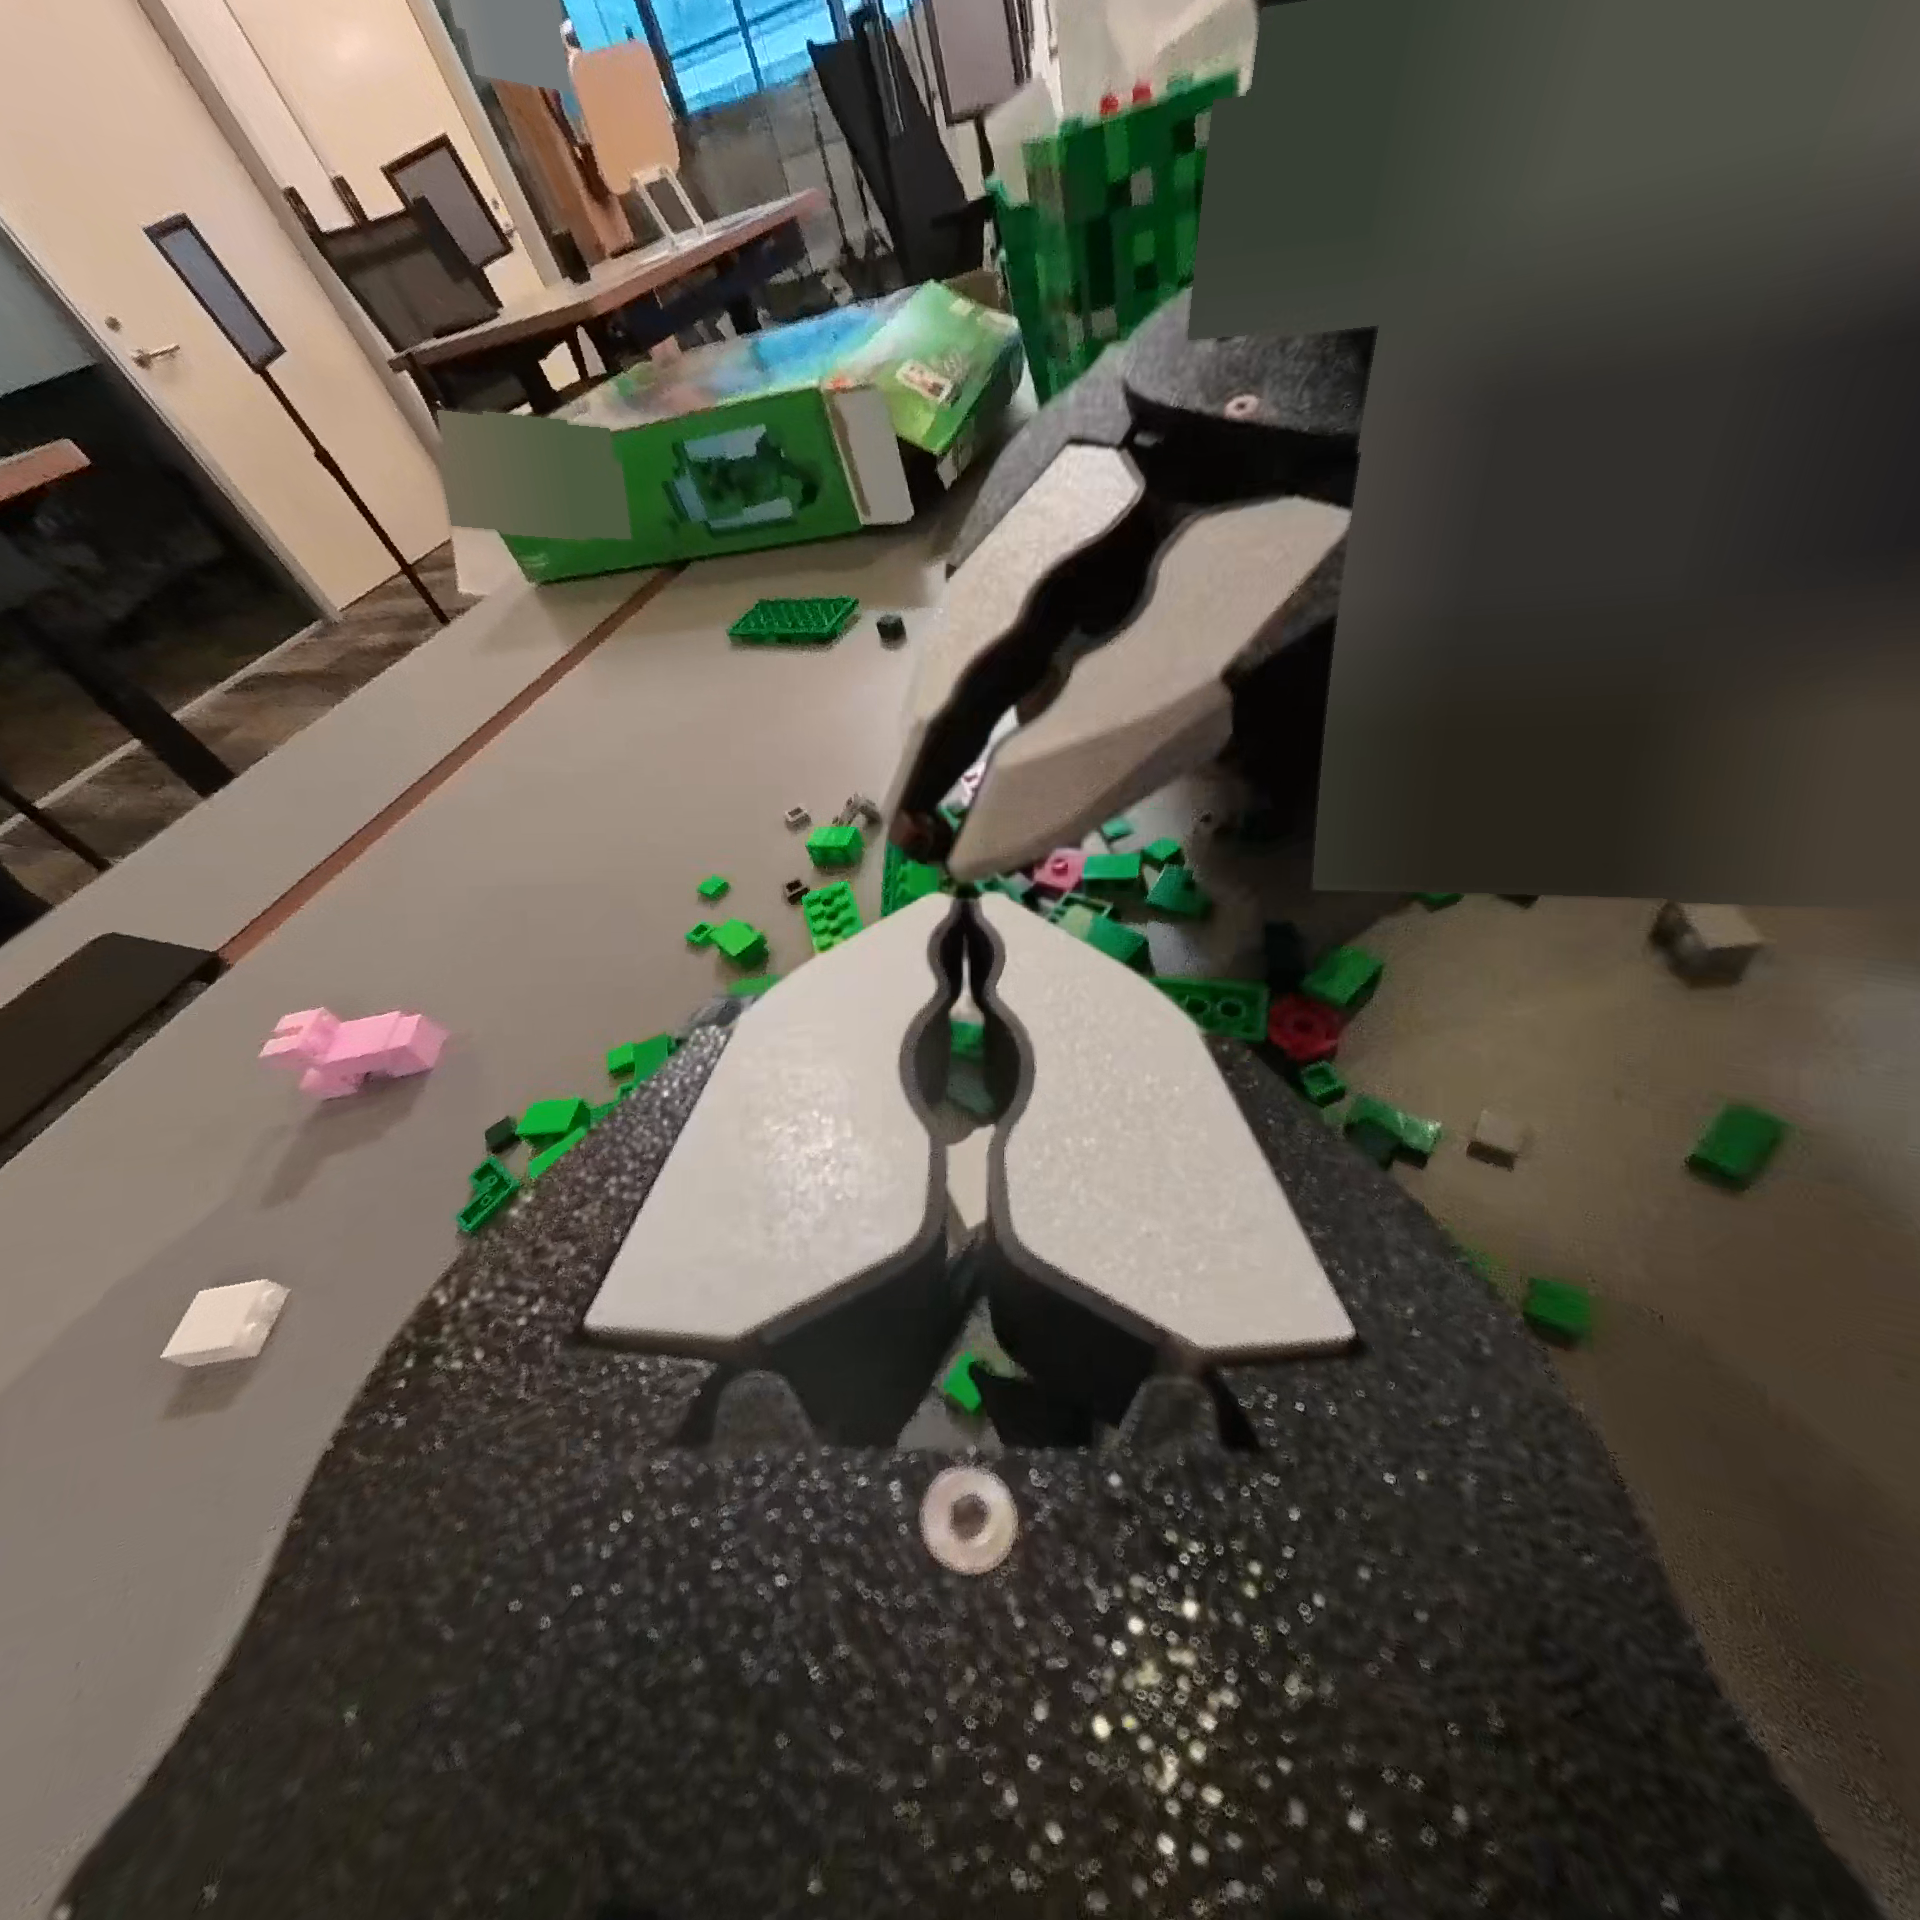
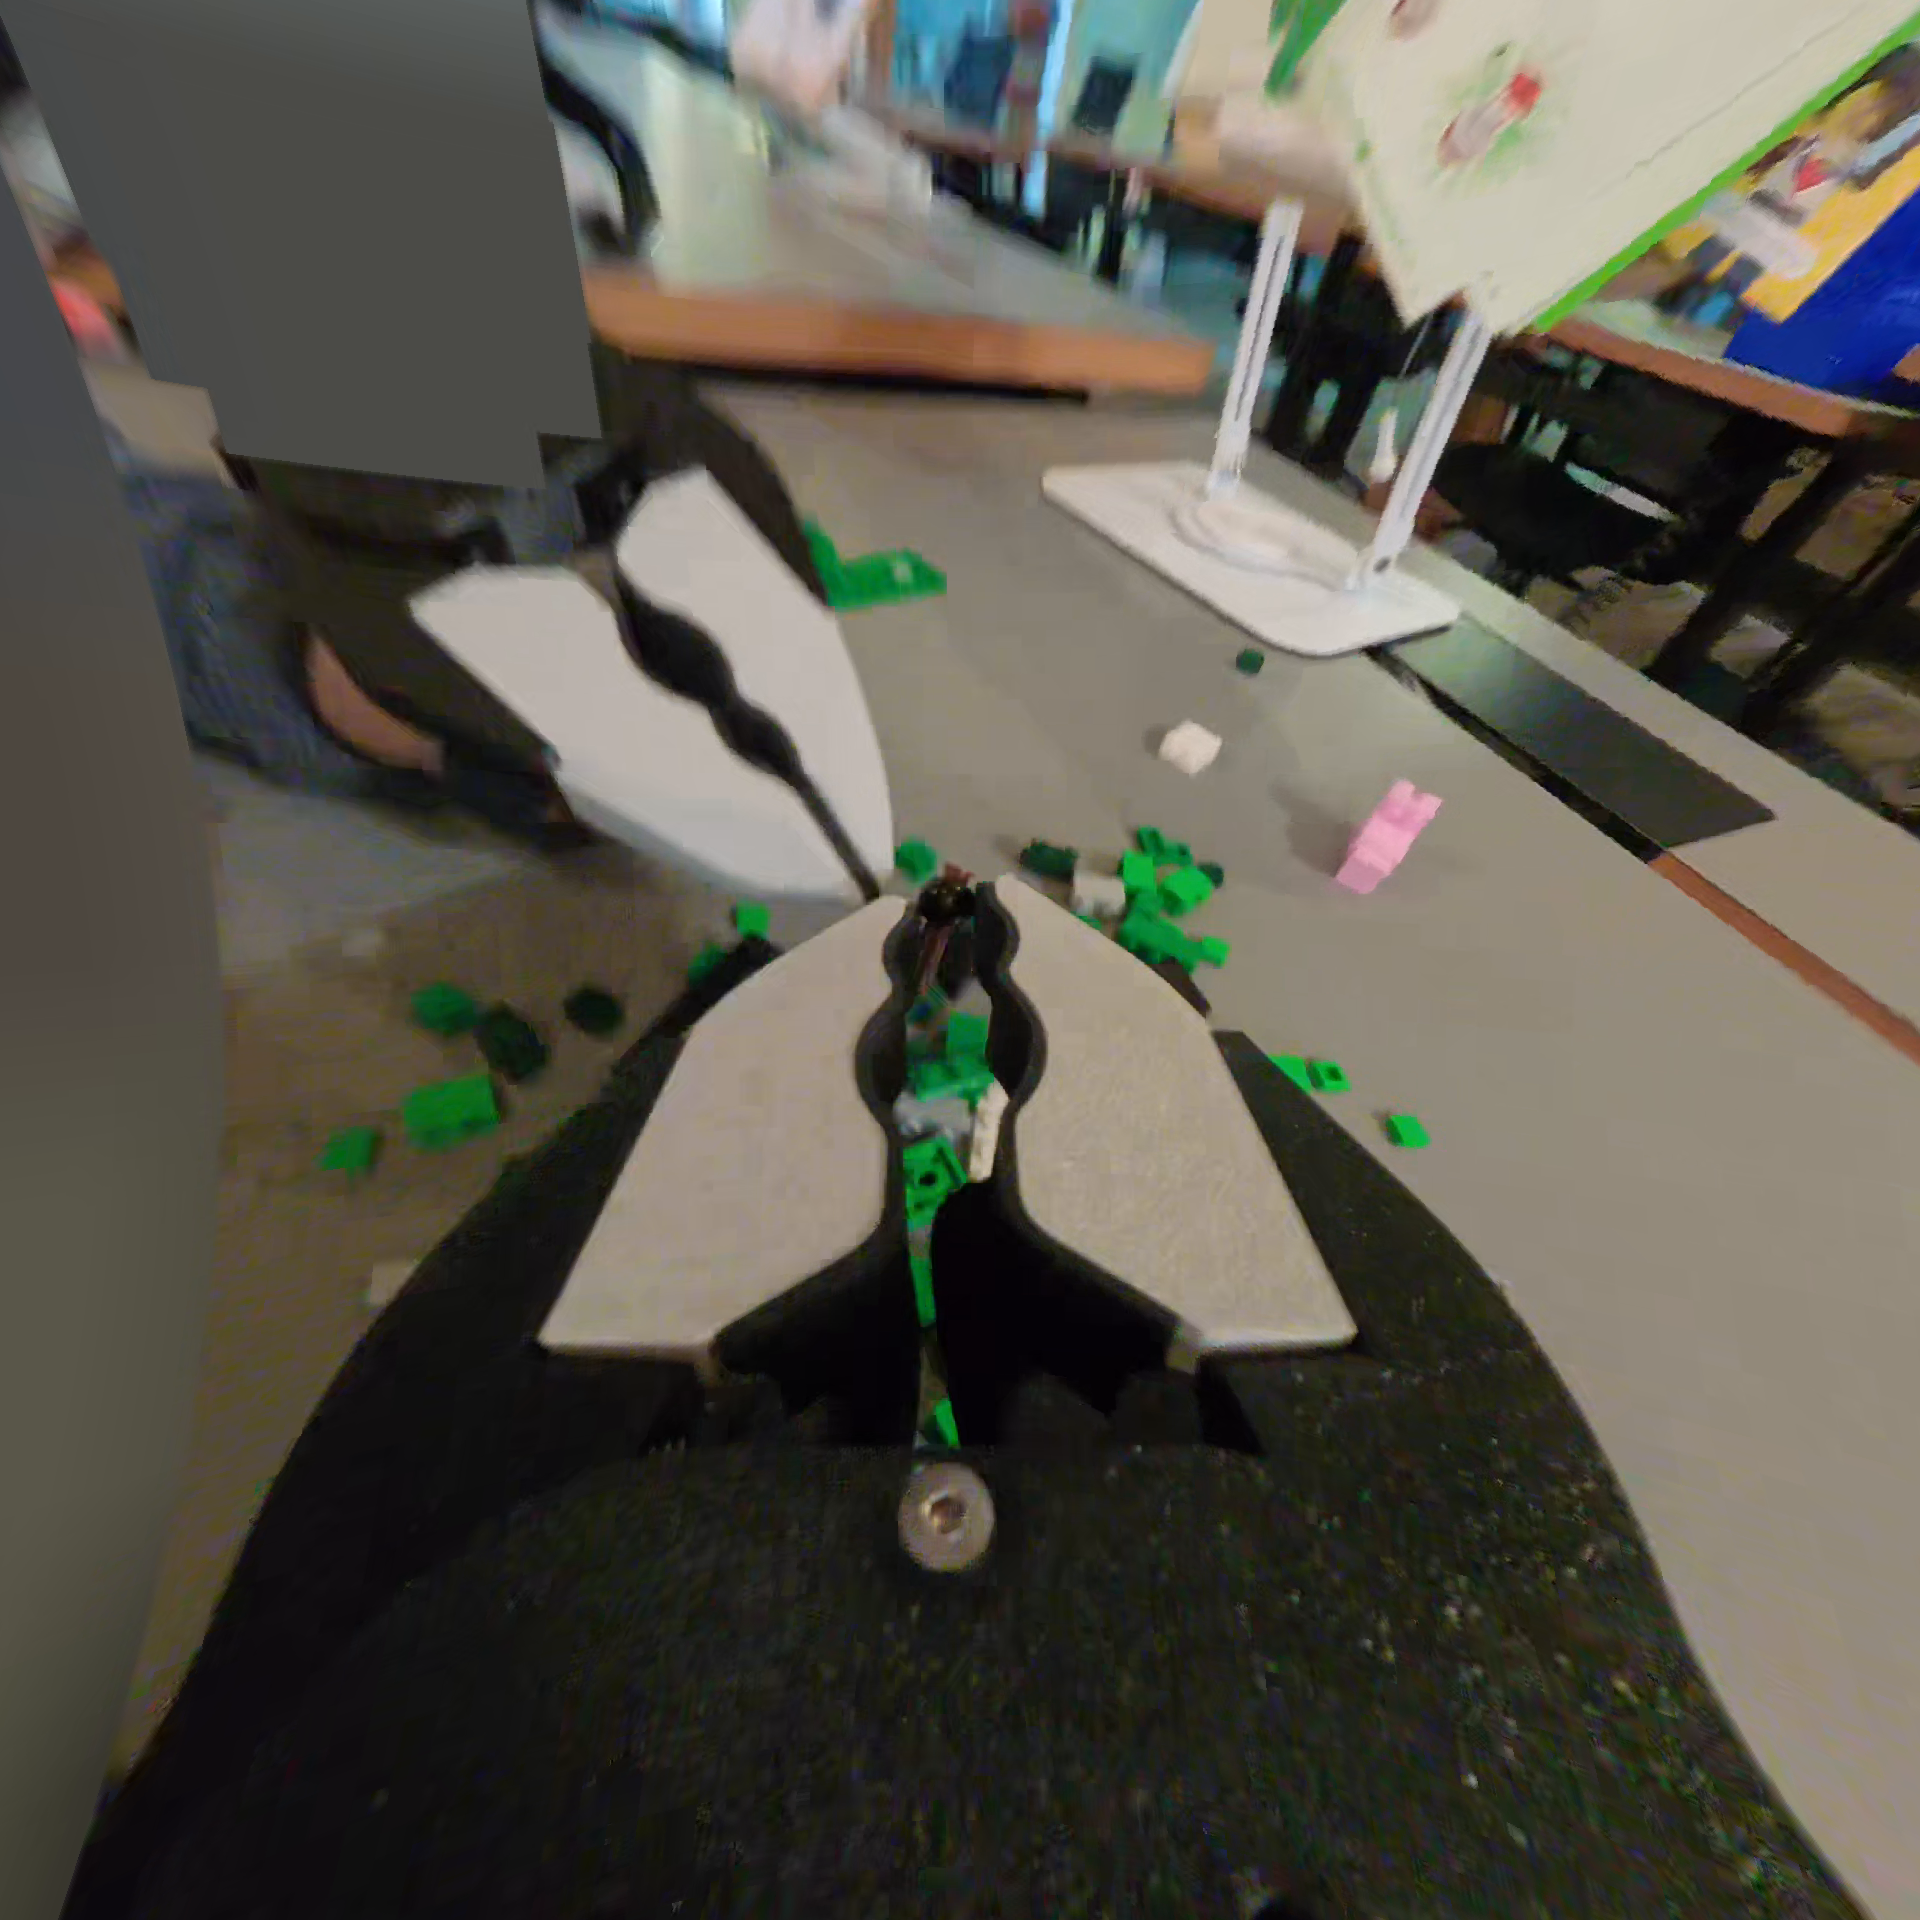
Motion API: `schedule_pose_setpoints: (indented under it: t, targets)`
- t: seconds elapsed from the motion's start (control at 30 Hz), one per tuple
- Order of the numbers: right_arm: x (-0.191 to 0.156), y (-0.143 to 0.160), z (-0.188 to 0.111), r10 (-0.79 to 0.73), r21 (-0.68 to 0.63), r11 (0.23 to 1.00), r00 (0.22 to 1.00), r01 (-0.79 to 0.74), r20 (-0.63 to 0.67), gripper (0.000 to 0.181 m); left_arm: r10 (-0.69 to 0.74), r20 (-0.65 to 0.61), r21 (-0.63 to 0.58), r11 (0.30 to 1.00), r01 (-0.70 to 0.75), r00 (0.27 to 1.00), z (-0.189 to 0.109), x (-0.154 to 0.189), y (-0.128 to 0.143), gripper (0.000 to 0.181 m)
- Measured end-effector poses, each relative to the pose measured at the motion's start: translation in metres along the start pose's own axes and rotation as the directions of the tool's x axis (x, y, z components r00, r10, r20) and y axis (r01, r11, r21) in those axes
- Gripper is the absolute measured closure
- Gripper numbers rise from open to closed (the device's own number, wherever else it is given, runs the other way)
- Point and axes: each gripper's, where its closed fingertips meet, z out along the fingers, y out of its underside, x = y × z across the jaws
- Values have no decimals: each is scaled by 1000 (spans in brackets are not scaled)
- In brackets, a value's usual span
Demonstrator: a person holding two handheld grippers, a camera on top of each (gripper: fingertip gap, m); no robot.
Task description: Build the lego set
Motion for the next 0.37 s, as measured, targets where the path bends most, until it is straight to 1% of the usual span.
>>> schedule_pose_setpoints:
  t: [0.07, 0.13, 0.2, 0.27, 0.3, 0.37]
  targets:
    - [2, -14, -5, 126, 119, 984, 991, -131, 47, 171, -14, 1, 25, 1000, 14, 1000, -1, 0, -5, 168]
    - [1, -22, -7, 265, 184, 940, 955, -286, 133, 171, 5, 33, 7, 1000, -5, 999, 1, -2, -4, 154]
    - [-3, -26, -6, 360, 192, 895, 906, -402, 221, 171, 20, 23, 6, 1000, -21, 1000, 4, 4, -6, 158]
    - [-8, -28, -4, 407, 183, 866, 869, -465, 283, 171, 47, 42, 12, 999, -47, 998, 6, 6, -9, 155]
    - [-11, -28, -3, 423, 164, 859, 852, -486, 310, 170, 97, 85, 5, 995, -98, 992, 5, 2, -11, 150]
    - [-15, -28, -3, 455, 127, 843, 819, -522, 349, 171, 249, 178, -46, 969, -245, 952, 3, -6, -9, 136]
